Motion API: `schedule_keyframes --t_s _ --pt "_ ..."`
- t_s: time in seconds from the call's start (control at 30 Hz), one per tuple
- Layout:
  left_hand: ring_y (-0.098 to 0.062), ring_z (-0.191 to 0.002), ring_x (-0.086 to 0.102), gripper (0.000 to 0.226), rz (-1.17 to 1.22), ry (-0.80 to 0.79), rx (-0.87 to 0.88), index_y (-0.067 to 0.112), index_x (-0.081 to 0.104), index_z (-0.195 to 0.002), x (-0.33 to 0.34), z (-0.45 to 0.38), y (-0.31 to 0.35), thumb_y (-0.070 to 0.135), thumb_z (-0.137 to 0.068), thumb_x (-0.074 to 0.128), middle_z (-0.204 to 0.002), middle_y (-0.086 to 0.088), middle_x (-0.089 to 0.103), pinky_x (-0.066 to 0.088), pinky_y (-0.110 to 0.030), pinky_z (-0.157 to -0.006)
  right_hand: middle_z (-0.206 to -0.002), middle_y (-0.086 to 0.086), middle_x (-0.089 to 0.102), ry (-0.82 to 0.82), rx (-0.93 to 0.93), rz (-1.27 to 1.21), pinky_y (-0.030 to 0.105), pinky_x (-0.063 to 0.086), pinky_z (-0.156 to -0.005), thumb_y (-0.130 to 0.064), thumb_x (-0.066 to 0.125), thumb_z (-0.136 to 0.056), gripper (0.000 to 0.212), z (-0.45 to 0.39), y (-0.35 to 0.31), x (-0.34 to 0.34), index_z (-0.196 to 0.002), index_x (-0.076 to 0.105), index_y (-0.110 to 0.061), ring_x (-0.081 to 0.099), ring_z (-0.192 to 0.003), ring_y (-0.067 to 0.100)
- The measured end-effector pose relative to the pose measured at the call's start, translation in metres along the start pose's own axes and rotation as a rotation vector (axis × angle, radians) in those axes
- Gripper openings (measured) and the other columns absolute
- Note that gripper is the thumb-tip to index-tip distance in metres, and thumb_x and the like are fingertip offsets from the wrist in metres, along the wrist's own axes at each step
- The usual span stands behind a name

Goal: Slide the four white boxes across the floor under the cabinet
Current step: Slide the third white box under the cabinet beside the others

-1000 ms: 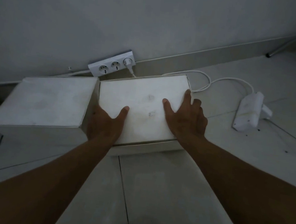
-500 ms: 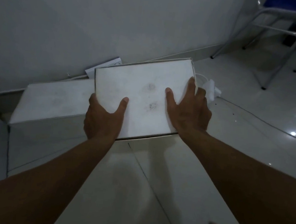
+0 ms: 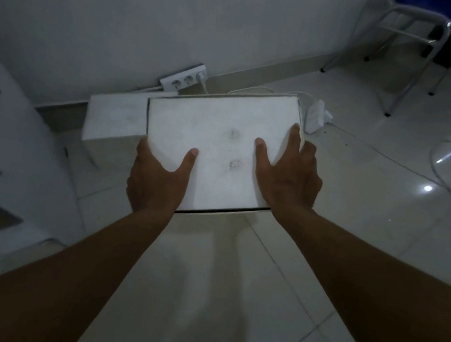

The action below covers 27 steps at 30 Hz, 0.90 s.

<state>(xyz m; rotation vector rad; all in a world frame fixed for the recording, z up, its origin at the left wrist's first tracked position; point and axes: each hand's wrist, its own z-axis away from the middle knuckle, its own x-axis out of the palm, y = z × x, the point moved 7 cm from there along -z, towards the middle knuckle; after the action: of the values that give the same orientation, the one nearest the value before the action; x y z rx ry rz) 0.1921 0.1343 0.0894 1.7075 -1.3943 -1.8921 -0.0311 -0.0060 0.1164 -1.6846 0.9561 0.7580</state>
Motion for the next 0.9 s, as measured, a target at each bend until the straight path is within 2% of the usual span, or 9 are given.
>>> schedule_keyframes --t_s 0.2,0.37,0.67,0.9 --pt "-0.035 -0.123 0.051 0.103 -0.038 0.065 0.022 0.020 0.032 -0.144 -0.067 0.036 -0.019 0.084 -0.066 0.055 -0.140 -0.009 0.052 0.042 -0.045 -0.098 -0.141 0.011 0.043 -0.014 -0.057 -0.086 0.045 0.042 -0.092 -0.074 0.035 -0.089 0.077 0.056 -0.016 -0.024 -0.152 0.019 -0.032 0.050 -0.120 0.031" --pt "-0.035 -0.120 0.053 0.103 -0.099 0.091 0.023 0.019 0.035 -0.141 -0.134 0.070 -0.033 0.086 -0.065 0.053 -0.136 -0.010 0.053 0.046 -0.045 -0.095 -0.133 0.013 0.048 -0.055 -0.104 -0.115 0.045 0.041 -0.092 -0.076 0.034 -0.087 0.076 0.104 -0.036 -0.051 -0.149 0.028 -0.032 0.053 -0.116 0.034" --pt "-0.035 -0.115 0.055 0.098 -0.183 0.179 -0.070 0.016 0.043 -0.134 -0.231 0.134 -0.107 0.085 -0.065 0.055 -0.129 -0.010 0.057 0.046 -0.044 -0.090 -0.133 0.013 0.047 -0.195 -0.188 -0.138 0.045 0.039 -0.093 -0.074 0.036 -0.088 0.073 0.209 -0.076 -0.063 -0.148 0.029 -0.033 0.051 -0.118 0.034" --pt "-0.038 -0.119 0.054 0.104 -0.178 0.156 -0.139 0.014 0.036 -0.141 -0.290 0.157 -0.181 0.083 -0.066 0.057 -0.134 -0.014 0.054 0.046 -0.046 -0.093 -0.130 0.013 0.049 -0.241 -0.219 -0.105 0.045 0.038 -0.092 -0.073 0.037 -0.087 0.071 0.294 -0.115 -0.053 -0.146 0.032 -0.033 0.052 -0.116 0.034"
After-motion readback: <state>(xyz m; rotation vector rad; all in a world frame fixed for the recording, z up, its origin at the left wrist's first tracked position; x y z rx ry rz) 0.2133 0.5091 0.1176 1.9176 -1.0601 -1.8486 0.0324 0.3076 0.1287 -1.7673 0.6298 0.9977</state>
